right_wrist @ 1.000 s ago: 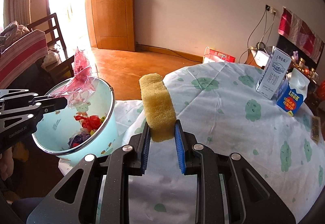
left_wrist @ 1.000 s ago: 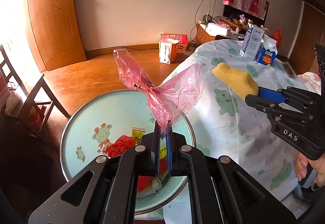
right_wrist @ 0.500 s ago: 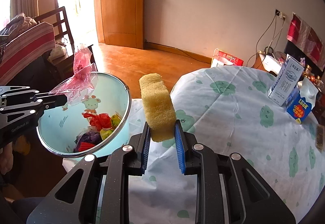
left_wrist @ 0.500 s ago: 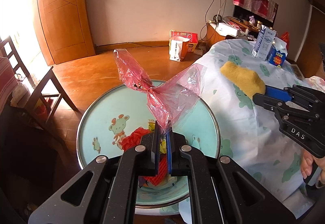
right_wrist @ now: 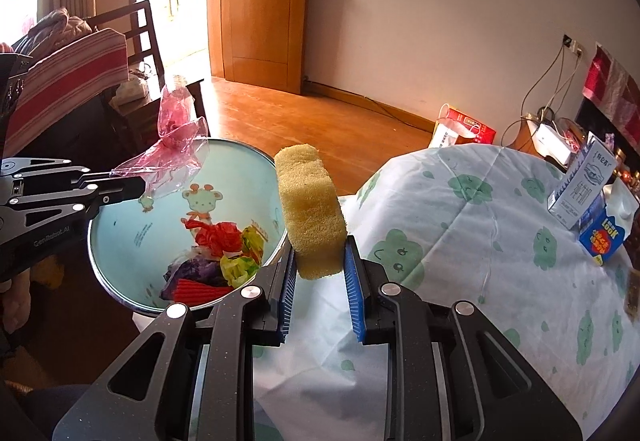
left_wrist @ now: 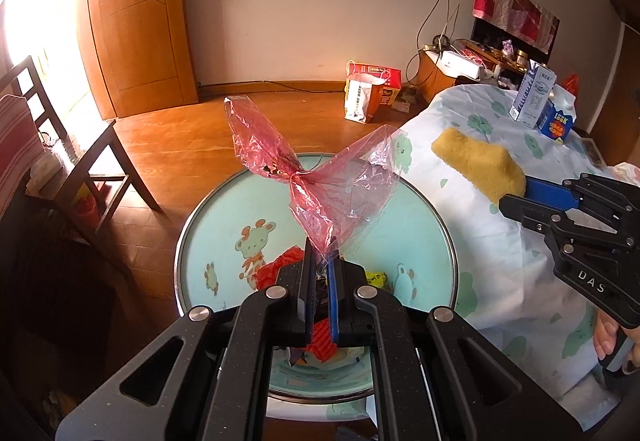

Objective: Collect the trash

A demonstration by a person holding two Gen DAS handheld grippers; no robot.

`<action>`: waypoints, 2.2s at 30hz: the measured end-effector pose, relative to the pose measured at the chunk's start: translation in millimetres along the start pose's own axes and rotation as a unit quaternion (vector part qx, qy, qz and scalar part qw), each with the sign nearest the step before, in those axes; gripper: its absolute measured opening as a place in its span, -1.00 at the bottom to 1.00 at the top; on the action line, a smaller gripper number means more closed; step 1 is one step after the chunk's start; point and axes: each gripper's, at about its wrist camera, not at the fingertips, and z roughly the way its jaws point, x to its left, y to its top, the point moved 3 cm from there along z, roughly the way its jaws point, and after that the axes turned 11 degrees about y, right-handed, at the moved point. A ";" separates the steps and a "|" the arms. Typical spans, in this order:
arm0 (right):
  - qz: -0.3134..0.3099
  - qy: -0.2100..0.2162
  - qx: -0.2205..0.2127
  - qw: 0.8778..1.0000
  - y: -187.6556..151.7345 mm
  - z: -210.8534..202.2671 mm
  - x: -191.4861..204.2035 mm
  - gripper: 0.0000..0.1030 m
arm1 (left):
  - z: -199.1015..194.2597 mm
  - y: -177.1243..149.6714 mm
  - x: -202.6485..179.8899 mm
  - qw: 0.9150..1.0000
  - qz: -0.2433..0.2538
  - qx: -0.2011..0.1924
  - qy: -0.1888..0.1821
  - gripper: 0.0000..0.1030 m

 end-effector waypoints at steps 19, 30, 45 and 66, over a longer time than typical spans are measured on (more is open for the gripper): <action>0.001 0.024 -0.024 0.999 4.4 -10.5 4.5 0.10 | -14.6 4.7 7.5 0.999 -0.018 -0.026 0.027 0.53; 0.030 0.001 -0.075 0.997 -12.3 -65.5 -6.5 0.20 | -56.9 10.1 7.3 0.997 -0.032 -0.069 0.026 0.64; 0.049 -0.022 -0.138 0.989 -17.4 -120.8 -12.1 0.27 | -91.9 13.0 -2.8 0.994 -0.029 -0.106 0.025 0.71; 0.066 -0.028 -0.149 0.986 -23.3 -130.6 -17.0 0.28 | -95.4 13.0 -3.6 0.993 -0.029 -0.113 0.028 0.77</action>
